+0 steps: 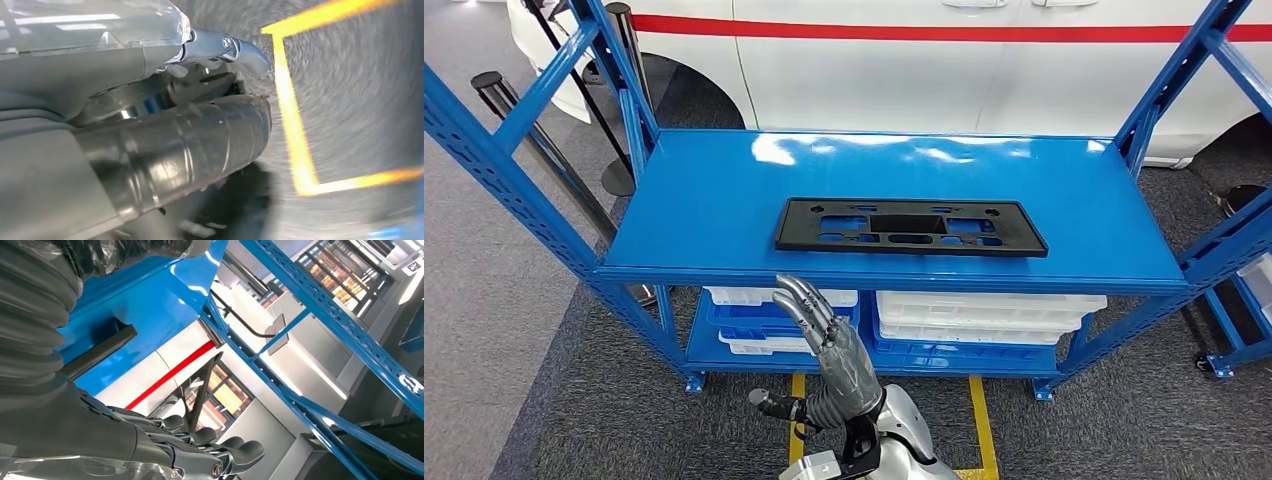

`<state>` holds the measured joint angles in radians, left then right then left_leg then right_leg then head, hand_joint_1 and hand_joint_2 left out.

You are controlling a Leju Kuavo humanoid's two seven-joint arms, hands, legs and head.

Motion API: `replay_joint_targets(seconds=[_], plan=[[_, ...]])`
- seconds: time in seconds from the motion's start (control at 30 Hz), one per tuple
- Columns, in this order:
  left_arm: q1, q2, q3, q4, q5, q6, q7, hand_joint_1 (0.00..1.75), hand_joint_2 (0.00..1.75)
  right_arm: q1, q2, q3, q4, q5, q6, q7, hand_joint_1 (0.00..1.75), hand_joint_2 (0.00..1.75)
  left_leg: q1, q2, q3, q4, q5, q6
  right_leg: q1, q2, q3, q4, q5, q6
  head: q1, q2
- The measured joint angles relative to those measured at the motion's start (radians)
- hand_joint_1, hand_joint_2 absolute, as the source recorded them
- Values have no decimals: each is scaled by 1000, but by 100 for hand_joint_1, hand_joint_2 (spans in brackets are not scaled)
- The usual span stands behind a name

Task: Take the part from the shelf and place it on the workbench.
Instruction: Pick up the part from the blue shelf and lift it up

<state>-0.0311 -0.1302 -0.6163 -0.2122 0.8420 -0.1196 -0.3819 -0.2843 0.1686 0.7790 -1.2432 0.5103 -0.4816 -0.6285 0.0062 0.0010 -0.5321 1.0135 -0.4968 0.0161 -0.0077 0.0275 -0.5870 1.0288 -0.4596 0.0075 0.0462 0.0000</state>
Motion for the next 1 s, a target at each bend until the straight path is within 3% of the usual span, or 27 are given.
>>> replay_joint_targets(seconds=[0.1, 0.17, 0.3, 0.4, 0.47, 0.53, 0.57, 0.6, 0.67, 0.73, 0.77, 0.9, 0.93, 1.0], plan=[[-8, -20, -2, -1, 375, -36, -1, 0, 0, 0, -1, 0, 0, 3, 6, -4, 0, 175, -1, 0, 0, 2, 0, 0, -1, 0, 0, -1, 1, 1, 0, 0], [-15, -29, -3, -2, 534, -48, 0, 0, 0, -1, -2, 0, 1, 4, 10, -5, 0, 175, -3, 1, -1, 5, -1, 1, -3, 1, 0, -2, 3, 3, 0, 0], [-24, -33, -4, -6, 620, -52, 1, 0, 0, -2, -2, 0, 2, 4, 11, -5, 0, 175, -4, 1, -3, 8, -1, 3, -6, 3, 0, -5, 6, 8, 0, 0], [-29, -37, -4, -11, 622, -52, 3, 0, 0, -5, -2, 0, 2, 4, 11, -6, 0, 175, 4, 9, 3, -10, 9, 17, -3, -1, -4, 9, -4, 16, 1, 0], [-31, -39, -4, -12, 622, -53, 6, 0, 0, -9, -3, 0, 3, 5, 11, -6, 0, 175, 9, 17, 8, -21, 16, 26, -4, -10, -45, 94, -52, 19, 2, 0], [-32, -40, -4, -12, 622, -53, 9, 0, 0, -10, -6, 0, 5, 5, 11, -6, 0, 175, 10, 23, 8, -22, 16, 27, -7, -15, -112, 224, -106, 22, 2, 0], [-31, -40, -4, -12, 622, -53, 10, 0, 0, -9, -7, 0, 7, 5, 11, -6, 0, 175, 10, 26, 9, -22, 15, 26, -9, -16, -134, 263, -112, 24, 2, 0], [-31, -40, -4, -12, 622, -53, 10, 0, 0, -9, -9, 0, 8, 5, 11, -6, 0, 175, 11, 27, 11, -21, 13, 23, -11, -18, -139, 267, -98, 25, 2, 0], [-31, -40, -4, -13, 622, -53, 10, 0, 0, -10, -11, 0, 9, 5, 11, -6, 0, 175, 13, 28, 19, -18, 4, 14, -16, -25, -91, 158, -26, 26, 2, 0], [-32, -40, -4, -14, 622, -52, 10, 0, 0, -11, -12, 0, 10, 5, 11, -6, 0, 175, 12, 28, 24, -13, -7, -1, -13, -32, -34, 40, 18, 21, 2, 0], [-33, -40, -4, -14, 622, -52, 10, 0, 0, -11, -12, 0, 10, 5, 11, -6, 0, 175, 11, 29, 24, -11, -11, -8, -10, -33, -23, 14, 20, 15, 2, 0], [-37, -40, -4, -16, 622, -51, 10, 0, 0, -13, -12, 0, 11, 5, 11, -6, 0, 175, 16, 29, 24, 2, -29, -32, -6, -24, -19, 6, 10, -15, 2, 0], [-38, -40, -5, -16, 622, -51, 10, 0, 0, -14, -12, 0, 10, 5, 11, -6, 0, 175, 17, 24, 12, 30, -46, -36, -7, -23, -15, 3, 9, -22, 2, 0], [-38, -40, -5, -17, 622, -51, 10, 0, 0, -15, -12, 0, 11, 5, 11, -6, 0, 175, 17, 13, -49, 149, -99, -39, -6, -21, -9, 2, 5, -32, 1, 0]])
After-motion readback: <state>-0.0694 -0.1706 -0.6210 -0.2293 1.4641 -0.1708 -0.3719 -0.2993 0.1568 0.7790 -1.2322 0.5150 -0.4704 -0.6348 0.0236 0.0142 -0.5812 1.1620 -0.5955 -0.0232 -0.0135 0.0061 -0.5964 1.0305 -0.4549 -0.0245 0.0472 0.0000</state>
